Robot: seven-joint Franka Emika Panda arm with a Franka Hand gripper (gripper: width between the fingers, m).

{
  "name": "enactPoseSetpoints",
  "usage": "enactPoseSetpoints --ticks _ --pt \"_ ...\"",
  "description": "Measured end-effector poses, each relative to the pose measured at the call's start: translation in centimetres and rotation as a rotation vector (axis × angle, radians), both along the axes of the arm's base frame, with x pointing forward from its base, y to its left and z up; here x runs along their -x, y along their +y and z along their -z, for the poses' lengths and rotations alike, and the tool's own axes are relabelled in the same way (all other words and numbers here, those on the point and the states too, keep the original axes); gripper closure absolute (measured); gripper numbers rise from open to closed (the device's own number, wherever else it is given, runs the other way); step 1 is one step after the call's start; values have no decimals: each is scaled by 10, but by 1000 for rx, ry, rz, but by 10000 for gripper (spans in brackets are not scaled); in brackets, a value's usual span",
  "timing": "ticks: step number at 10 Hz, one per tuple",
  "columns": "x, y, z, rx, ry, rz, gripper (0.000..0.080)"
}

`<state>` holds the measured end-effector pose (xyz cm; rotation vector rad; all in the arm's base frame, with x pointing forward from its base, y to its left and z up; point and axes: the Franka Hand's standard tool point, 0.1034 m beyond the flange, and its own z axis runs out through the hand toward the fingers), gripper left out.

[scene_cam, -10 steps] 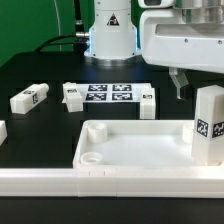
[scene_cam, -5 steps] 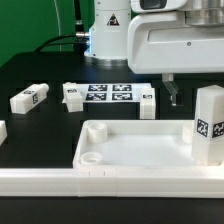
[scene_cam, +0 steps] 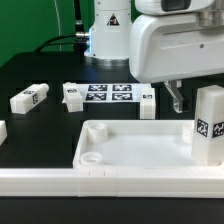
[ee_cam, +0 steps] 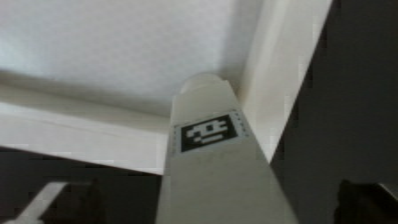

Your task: Assemble desk

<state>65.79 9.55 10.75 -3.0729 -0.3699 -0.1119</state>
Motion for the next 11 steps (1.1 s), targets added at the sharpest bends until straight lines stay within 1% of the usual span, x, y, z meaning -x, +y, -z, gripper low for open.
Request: enactPoseSetpoints --ticks 2,3,4,5,6,8,9,10,11 --pt "0 0 0 11 -4 -65 150" --pt "0 -1 0 14 -6 -107 237" --pt "0 -1 0 13 -5 -99 374" --pt "0 -1 0 12 -5 -96 374" --pt "0 -1 0 11 -4 -76 511" --pt "0 -1 0 7 -3 -51 511" --pt "0 0 0 0 2 40 511" --pt "0 0 0 -2 3 76 511" --pt "0 -1 0 -15 7 195 511"
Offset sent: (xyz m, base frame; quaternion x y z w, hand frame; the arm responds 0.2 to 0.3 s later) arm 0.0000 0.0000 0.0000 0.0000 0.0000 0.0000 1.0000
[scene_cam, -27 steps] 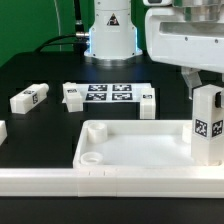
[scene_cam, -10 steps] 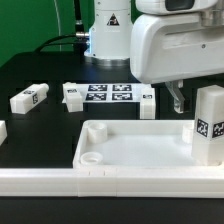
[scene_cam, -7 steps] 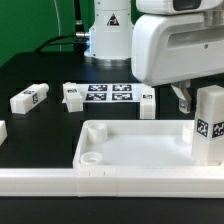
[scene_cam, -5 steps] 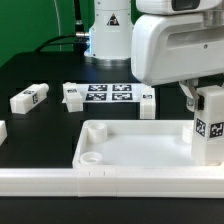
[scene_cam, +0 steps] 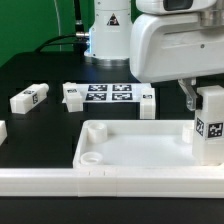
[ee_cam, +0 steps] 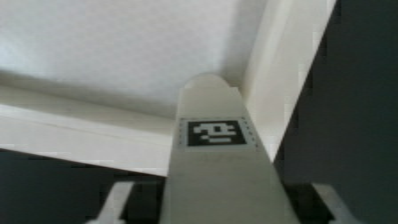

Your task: Assemble desk

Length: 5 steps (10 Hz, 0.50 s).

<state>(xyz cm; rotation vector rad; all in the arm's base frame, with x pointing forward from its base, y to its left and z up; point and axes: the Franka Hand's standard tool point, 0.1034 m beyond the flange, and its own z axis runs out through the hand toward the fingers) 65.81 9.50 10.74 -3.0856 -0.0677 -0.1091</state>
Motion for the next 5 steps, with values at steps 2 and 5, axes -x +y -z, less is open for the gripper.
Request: enactPoseSetpoints --ticks 2,5 --pt "0 0 0 -16 8 197 511" --pt "2 -8 1 -16 17 471 508"
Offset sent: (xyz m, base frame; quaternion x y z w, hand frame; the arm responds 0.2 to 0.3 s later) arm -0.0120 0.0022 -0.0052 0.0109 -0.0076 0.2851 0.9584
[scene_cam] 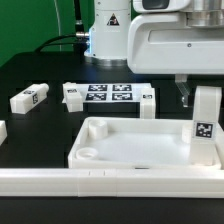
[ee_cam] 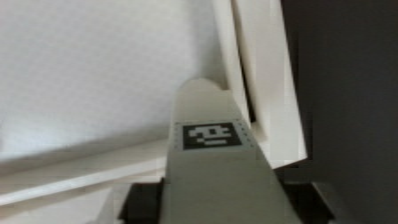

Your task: Assemble desk

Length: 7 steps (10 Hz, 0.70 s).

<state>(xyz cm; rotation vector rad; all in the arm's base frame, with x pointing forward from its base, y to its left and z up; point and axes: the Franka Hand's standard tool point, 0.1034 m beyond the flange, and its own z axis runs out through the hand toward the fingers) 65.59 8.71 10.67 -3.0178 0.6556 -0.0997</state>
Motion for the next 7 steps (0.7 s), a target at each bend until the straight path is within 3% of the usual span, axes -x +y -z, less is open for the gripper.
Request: enactPoseSetpoints --ticks 7 --pt "2 -36 -2 54 13 445 501"
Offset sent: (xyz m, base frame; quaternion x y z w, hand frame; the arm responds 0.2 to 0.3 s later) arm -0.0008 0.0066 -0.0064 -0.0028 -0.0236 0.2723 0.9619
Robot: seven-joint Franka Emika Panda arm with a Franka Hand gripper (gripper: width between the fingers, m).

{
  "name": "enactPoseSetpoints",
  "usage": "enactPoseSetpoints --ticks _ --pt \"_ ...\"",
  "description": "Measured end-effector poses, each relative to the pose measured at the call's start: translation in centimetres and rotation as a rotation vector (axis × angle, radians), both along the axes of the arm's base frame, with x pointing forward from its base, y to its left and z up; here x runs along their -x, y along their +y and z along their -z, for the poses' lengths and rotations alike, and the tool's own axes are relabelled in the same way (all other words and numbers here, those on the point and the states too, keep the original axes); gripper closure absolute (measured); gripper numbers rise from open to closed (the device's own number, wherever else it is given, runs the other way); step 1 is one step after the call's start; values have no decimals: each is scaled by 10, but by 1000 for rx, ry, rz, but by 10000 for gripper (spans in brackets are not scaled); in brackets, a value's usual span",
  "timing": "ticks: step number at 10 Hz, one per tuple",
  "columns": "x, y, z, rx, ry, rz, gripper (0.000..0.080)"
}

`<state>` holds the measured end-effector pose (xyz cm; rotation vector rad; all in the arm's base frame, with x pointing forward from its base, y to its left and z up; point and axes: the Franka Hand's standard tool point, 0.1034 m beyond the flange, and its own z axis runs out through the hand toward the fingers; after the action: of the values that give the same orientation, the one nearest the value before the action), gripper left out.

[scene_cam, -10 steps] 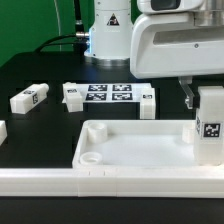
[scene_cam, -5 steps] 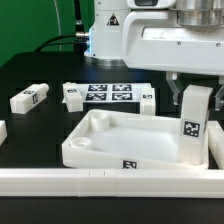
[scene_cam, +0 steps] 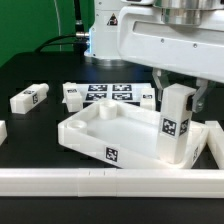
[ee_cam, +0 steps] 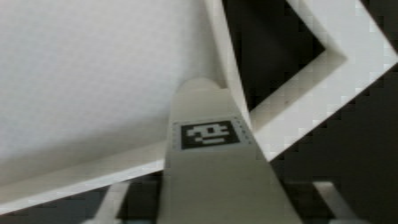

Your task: Assemble desk

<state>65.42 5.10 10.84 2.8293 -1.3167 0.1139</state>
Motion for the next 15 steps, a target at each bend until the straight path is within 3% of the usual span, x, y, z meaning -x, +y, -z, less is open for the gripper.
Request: enactPoseSetpoints --ticks 2,3,4,5,8,10,15 --pt "0 0 1 0 0 -3 496" --pt "0 0 1 -1 0 -3 280" --pt "0 1 -1 1 2 -28 280" --pt "-1 4 -6 0 -1 -76 169" --pt "10 7 -21 3 -10 -312 154" --pt "8 2 -35 0 -27 -390 151" --pt "9 3 -31 0 -21 -384 151"
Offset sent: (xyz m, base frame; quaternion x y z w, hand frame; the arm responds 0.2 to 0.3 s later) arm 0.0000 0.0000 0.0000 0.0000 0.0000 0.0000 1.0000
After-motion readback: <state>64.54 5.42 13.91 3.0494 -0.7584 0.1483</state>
